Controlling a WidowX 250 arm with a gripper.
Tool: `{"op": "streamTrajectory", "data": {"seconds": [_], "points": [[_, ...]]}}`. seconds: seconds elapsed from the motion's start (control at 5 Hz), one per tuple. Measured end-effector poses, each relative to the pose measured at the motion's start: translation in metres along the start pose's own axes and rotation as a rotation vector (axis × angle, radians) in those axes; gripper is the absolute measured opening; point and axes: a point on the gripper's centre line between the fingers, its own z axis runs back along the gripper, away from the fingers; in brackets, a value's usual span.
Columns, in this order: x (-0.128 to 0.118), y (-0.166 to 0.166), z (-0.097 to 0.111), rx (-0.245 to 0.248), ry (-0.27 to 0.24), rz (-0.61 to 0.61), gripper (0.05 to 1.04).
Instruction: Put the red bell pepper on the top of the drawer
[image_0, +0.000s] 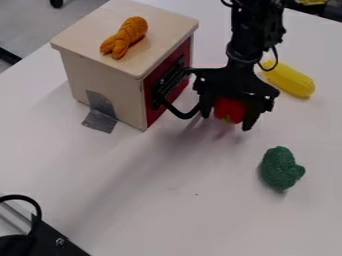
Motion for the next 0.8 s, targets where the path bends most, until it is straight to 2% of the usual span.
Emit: {"op": "streamTrajectory", "data": {"seconds": [0.2,0.4,0.8], "points": [[0.004,0.016,0.009,-0.025,-0.030,-0.058,0.900],[0.008,0.032,0.019,-0.045,-0.032,-0.181,0.900],[0.032,0.046,0.087,-0.121,-0.096,-0.240,0.900]]}}
